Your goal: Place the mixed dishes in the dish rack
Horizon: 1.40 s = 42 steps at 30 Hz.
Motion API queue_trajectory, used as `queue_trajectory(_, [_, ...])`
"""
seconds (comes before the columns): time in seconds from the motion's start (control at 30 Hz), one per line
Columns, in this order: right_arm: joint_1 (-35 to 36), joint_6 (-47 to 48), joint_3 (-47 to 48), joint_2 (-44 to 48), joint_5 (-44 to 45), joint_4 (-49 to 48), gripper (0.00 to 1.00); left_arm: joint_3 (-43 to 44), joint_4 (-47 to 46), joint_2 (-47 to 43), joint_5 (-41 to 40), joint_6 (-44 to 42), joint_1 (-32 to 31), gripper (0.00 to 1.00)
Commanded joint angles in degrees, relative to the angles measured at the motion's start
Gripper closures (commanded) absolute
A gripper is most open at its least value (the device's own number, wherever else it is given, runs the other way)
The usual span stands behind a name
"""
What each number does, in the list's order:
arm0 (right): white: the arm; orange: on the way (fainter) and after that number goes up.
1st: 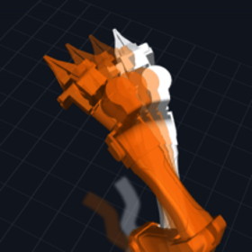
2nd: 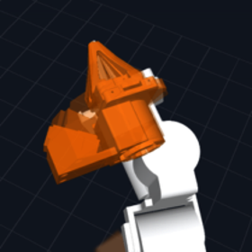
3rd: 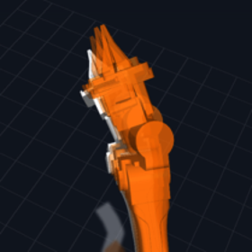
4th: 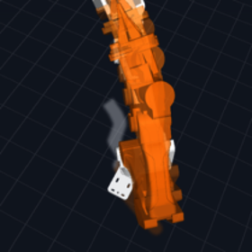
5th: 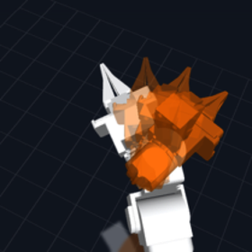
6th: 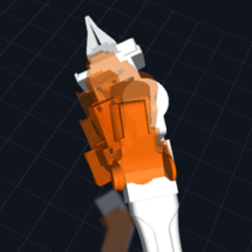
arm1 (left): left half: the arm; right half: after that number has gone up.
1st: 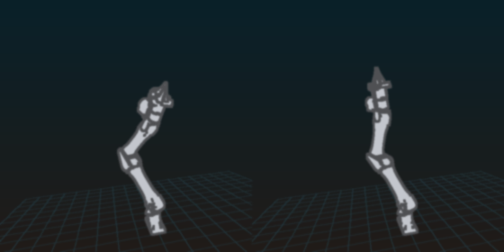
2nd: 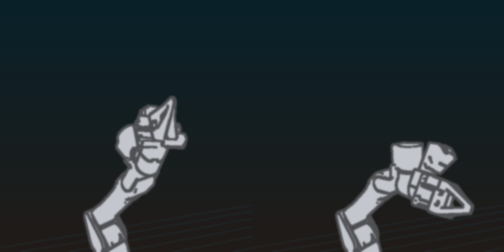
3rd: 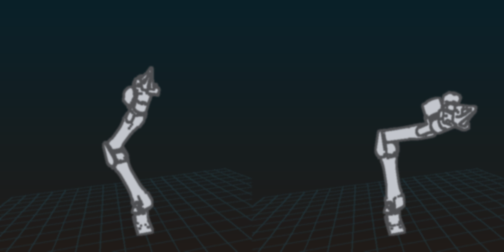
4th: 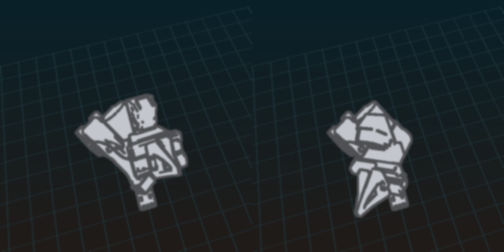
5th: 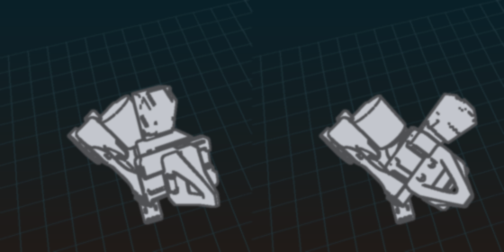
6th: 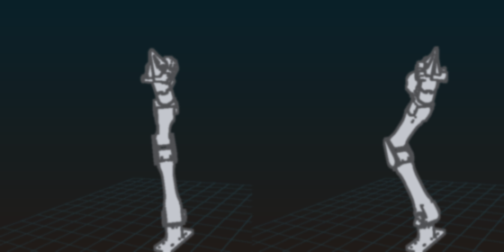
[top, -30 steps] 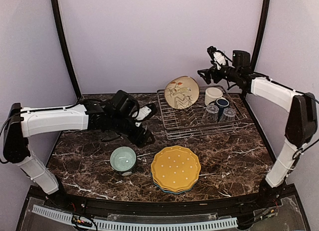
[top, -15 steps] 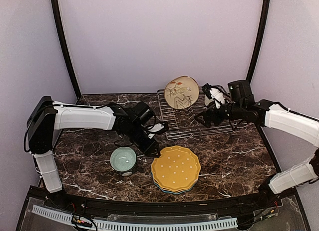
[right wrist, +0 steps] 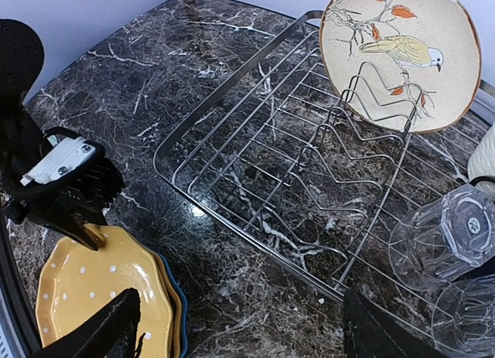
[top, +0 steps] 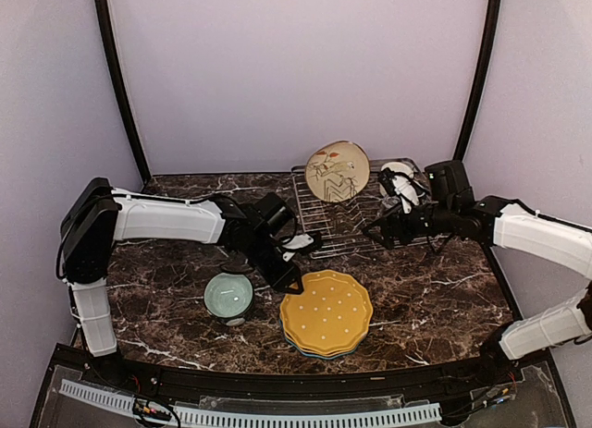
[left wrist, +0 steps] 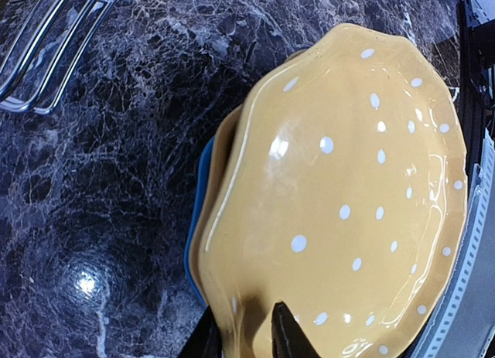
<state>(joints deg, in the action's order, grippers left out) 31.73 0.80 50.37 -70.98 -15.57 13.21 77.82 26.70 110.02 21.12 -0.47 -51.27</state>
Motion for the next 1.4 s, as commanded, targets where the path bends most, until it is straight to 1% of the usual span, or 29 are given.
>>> queue_trajectory(0.0, [0.6, -1.7, -1.0, -1.0, -1.2, -1.9, 0.13, 1.1, -1.1, 1.0, -0.2, -2.0, -0.5, 0.80])
queue_trajectory(0.07, [0.7, -2.2, -1.1, -1.2, -1.3, -1.8, 0.14, 1.1, -1.3, 1.2, -0.8, -1.8, -0.5, 0.84])
queue_trajectory(0.17, [0.7, -2.7, -0.8, -1.2, -1.5, -0.8, 0.13, 1.2, -1.1, 1.1, -1.4, -1.6, -0.5, 0.95])
queue_trajectory(0.23, [0.7, -3.1, -0.4, -1.0, -1.4, 0.3, 0.12, 1.3, -0.8, 0.8, -1.7, -1.3, -0.5, 0.99])
queue_trajectory(0.4, [0.7, -4.6, 0.7, 0.1, -2.0, 3.9, 0.08, 1.1, -0.8, -2.1, -1.8, -0.2, -0.5, 0.99])
queue_trajectory(0.5, [0.7, -5.3, 0.9, 0.9, -5.3, 5.3, 0.07, 0.4, -2.4, -4.6, -1.6, 0.2, -0.5, 0.99])
queue_trajectory(0.63, [0.8, -6.1, 0.4, 1.7, -11.1, 6.1, 0.07, -1.9, -6.7, -9.5, -2.3, 2.7, -0.5, 0.99])
queue_trajectory(0.7, [0.8, -6.7, 0.2, 1.2, -13.7, 6.1, 0.09, -3.2, -9.0, -12.6, -3.5, 3.0, -0.5, 0.99])
queue_trajectory(0.83, [1.3, -7.5, 0.1, -1.8, -17.5, 5.8, 0.15, -6.0, -13.5, -15.6, -6.1, 3.1, -0.5, 0.99])
queue_trajectory(0.93, [2.8, -7.4, 0.5, -4.7, -17.8, 5.6, 0.17, -7.6, -15.5, -16.9, -6.7, 3.3, -0.5, 0.99])
queue_trajectory(1.17, [4.8, -6.4, 2.1, -10.4, -18.4, 5.1, 0.29, -10.1, -18.8, -19.6, -7.4, 3.7, -0.4, 0.99])
queue_trajectory(1.27, [4.9, -6.0, 2.6, -11.8, -18.8, 4.8, 0.35, -10.8, -19.3, -20.4, -7.7, 3.7, -0.5, 0.99])
queue_trajectory(1.37, [4.9, -5.8, 2.6, -13.1, -20.3, 4.1, 0.44, -12.0, -20.6, -21.3, -8.2, 3.7, -0.5, 0.99])
